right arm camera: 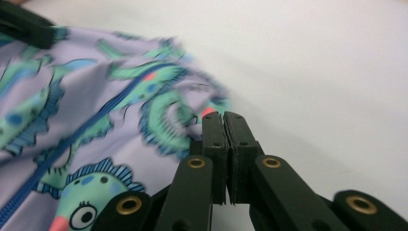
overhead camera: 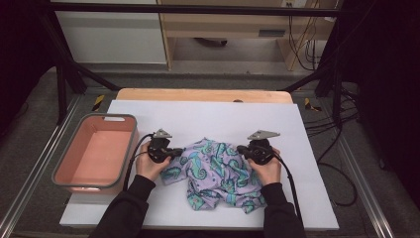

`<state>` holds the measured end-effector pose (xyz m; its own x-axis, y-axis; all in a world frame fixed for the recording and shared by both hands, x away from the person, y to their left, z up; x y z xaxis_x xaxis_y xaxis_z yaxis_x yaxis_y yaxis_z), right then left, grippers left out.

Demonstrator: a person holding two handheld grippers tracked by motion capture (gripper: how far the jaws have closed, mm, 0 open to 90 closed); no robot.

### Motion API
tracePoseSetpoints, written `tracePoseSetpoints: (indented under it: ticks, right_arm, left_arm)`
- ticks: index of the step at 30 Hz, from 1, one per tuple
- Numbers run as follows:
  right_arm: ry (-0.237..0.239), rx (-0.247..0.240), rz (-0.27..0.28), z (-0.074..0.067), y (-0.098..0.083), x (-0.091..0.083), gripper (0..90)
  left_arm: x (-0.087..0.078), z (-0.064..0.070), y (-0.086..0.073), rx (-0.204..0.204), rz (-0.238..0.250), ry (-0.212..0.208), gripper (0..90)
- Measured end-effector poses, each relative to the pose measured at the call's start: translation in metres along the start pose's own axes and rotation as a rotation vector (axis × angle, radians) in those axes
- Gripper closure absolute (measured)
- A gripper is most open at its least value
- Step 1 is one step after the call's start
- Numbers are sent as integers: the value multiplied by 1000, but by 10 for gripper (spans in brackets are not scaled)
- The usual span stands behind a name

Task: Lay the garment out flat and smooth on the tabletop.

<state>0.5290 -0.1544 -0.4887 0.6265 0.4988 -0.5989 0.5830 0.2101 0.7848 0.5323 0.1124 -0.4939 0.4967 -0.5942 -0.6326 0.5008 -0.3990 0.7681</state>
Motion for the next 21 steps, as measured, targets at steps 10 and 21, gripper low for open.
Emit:
tracePoseSetpoints:
  ticks: [10,21]
  right_arm:
    - [-74,-91,124,-4,58,-15,848]
    - [-63,23,-9,22,8,7,525]
  left_arm:
    - [-14,-5,20,14,67,34,887]
    - [4,-9,-25,-48,-9,4,885]
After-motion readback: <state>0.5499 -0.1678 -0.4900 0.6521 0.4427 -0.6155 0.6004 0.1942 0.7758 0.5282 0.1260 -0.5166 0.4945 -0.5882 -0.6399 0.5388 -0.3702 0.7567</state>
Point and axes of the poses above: each handheld gripper's, and its own axes: x roughly forward along the jaws, y roughly out of its top, z roughly to its right, the point moved 8 cm from there along x, roughly forward along the jaws, and after that the axes turned 7 degrees about x, right-handed, at the moved point
